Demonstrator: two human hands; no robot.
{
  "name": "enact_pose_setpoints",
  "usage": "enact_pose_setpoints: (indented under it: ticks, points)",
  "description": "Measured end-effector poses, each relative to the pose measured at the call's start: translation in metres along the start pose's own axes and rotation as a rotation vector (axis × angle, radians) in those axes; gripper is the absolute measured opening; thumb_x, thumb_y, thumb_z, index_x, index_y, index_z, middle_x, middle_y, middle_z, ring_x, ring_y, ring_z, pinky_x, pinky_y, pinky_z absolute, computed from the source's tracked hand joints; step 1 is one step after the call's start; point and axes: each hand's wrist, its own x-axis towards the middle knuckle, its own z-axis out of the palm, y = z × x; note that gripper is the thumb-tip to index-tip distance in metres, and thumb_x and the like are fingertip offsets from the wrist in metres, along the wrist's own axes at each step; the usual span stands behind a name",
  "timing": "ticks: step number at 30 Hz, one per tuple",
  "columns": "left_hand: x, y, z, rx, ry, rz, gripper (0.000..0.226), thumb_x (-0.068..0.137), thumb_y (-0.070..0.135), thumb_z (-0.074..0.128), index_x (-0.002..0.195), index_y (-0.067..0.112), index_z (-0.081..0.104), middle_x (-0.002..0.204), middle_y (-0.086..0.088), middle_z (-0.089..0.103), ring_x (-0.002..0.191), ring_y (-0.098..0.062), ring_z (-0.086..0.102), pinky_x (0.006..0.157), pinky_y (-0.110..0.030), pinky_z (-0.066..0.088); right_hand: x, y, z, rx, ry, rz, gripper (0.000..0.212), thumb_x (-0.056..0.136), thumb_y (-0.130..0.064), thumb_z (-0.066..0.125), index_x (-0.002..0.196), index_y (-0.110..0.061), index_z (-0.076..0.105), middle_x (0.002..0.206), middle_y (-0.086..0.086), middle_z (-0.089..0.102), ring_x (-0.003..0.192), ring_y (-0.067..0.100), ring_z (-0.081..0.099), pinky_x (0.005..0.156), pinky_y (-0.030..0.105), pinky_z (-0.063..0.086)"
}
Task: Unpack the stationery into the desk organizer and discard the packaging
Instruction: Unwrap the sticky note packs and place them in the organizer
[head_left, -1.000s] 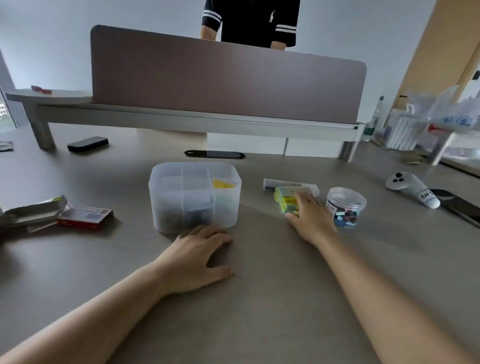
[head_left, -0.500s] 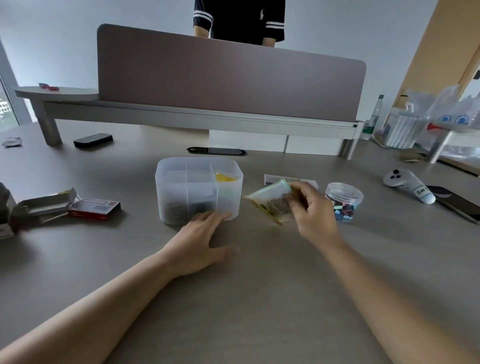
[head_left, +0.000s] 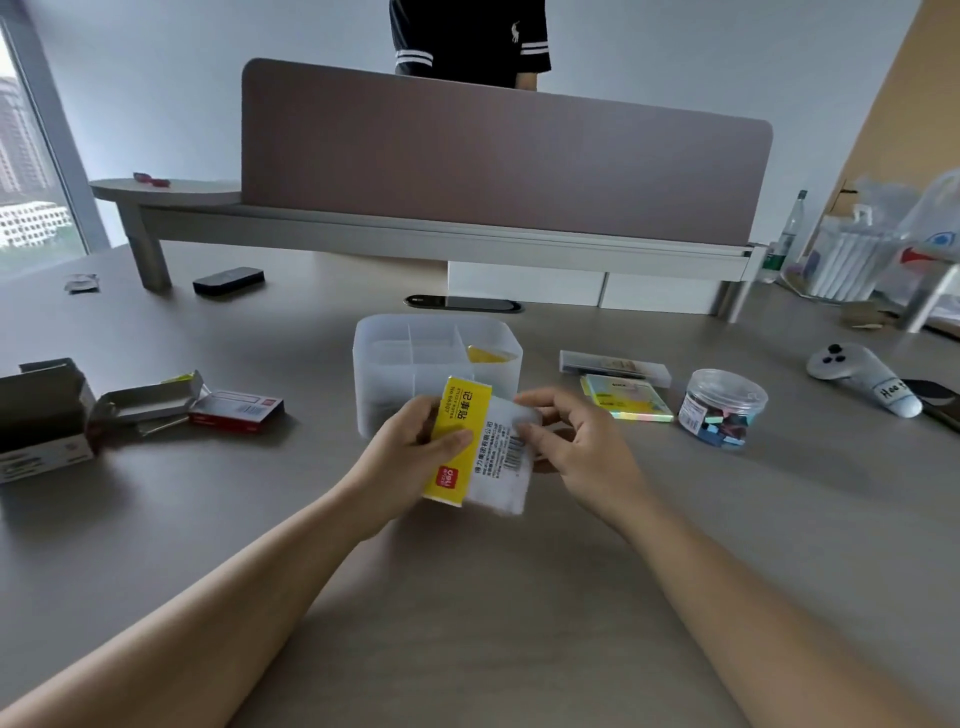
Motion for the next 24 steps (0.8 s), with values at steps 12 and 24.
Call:
enact_pose_setpoints:
  ticks: [12,24]
  points:
    - [0.005,-0.003,-0.005,-0.025,0.084,-0.005,0.013,0.088,0.01,0.049,0.086,0.023,0.053,0.085,0.0,0.06,0.078,-0.018,0.061,0.053,-0.023,0.05,0.005,0.003,0.002,0.032,0.089,0.001,0.02,0.08,-0.002,0.061,0.066,-0.017,0.061,0.067,0.0,0.06,0.061,0.008,0.059,0.056,0.011,0.052]
    - [0.004,0.006,-0.006,-0.161,0.192,0.006,0.009,0.089,0.011,0.047,0.095,0.016,0.051,0.087,0.002,0.058,0.079,-0.014,0.06,0.052,-0.023,0.051,0.008,-0.005,0.002,0.483,0.104,0.112,0.024,0.086,0.005,0.046,0.068,-0.01,0.051,0.076,0.002,0.058,0.047,0.004,0.062,0.057,0.018,0.056]
